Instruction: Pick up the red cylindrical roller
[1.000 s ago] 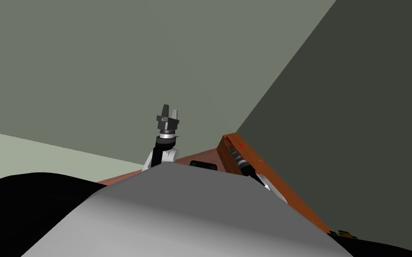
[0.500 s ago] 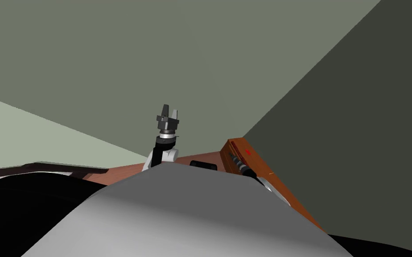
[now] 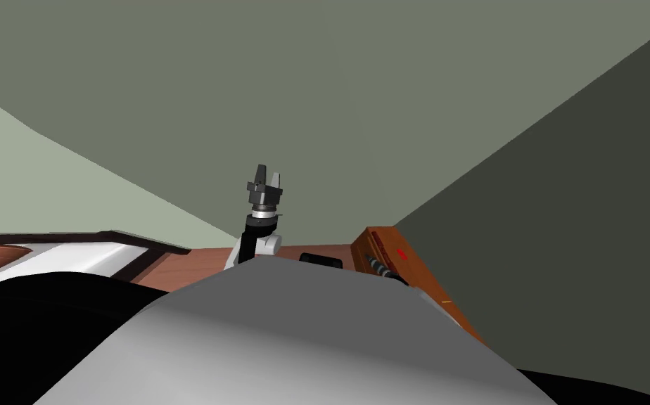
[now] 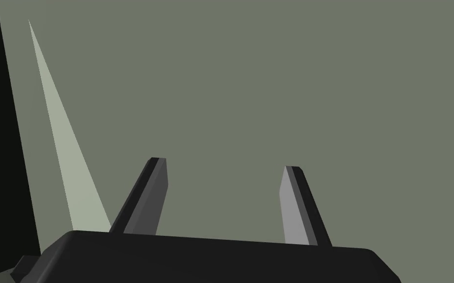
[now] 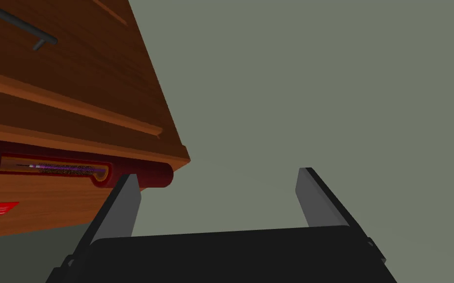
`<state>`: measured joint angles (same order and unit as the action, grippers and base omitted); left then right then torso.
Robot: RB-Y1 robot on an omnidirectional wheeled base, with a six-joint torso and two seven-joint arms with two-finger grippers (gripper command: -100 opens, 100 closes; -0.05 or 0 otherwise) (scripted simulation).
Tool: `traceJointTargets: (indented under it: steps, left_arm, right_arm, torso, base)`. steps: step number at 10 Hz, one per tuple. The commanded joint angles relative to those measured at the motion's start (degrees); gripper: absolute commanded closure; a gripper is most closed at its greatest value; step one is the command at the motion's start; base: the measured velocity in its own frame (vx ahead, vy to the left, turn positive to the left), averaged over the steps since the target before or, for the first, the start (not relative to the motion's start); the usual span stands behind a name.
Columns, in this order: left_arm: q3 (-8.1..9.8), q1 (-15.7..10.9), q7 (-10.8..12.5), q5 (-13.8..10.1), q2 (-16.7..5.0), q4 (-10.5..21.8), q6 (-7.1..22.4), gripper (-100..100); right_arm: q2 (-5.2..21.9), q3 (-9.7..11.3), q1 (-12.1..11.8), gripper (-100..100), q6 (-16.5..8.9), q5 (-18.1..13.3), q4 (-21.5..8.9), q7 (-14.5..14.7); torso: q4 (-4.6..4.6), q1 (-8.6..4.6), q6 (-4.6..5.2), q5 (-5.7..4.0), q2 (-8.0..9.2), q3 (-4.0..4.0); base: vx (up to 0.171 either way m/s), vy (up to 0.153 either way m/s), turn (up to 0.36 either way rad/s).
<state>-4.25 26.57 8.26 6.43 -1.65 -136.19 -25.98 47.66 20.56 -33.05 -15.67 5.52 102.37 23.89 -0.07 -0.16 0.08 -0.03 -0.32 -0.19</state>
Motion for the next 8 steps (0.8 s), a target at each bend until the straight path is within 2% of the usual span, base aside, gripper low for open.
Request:
traceJointTargets:
  steps: [1,4,6,7,8]
  left_arm:
    - [0.0,0.0,0.0,0.0,0.0,0.0,0.0,0]
    - [-0.01,0.0,0.0,0.0,0.0,0.0,0.0,0]
    - [0.0,0.0,0.0,0.0,0.0,0.0,0.0,0]
    - [0.0,0.0,0.0,0.0,0.0,0.0,0.0,0]
    - [0.0,0.0,0.0,0.0,0.0,0.0,0.0,0]
  right_arm:
    - [1.2,1.3,-0.4,-100,-2.9,1.1,-1.6,2.2]
    - [2.4,2.4,-0.5,-100,-5.8,2.2,-3.4,3.8]
    - [4.4,4.5,-0.6,-100,-9.2,4.4,-6.8,6.9]
    - [4.4,4.5,-0.6,-100,-9.8,4.4,-6.8,6.9]
    - [5.3,5.5,-0.6,-100,-11.7,5.4,-8.3,8.3]
  torso:
    - [0.0,0.0,0.0,0.0,0.0,0.0]
    - [0.01,0.07,-0.04,0.02,0.03,0.02]
    - [0.02,0.04,-0.03,0.02,0.08,0.05]
    - [0.0,-0.07,-0.03,-0.01,-0.01,0.0]
    - [0.0,-0.07,0.0,-0.02,-0.02,-0.01]
  base:
    - [0.09,-0.039,0.245]
    - [0.071,-0.031,0.168]
    - [0.081,-0.059,0.269]
    - [0.092,-0.075,0.135]
    - [0.102,-0.076,0.228]
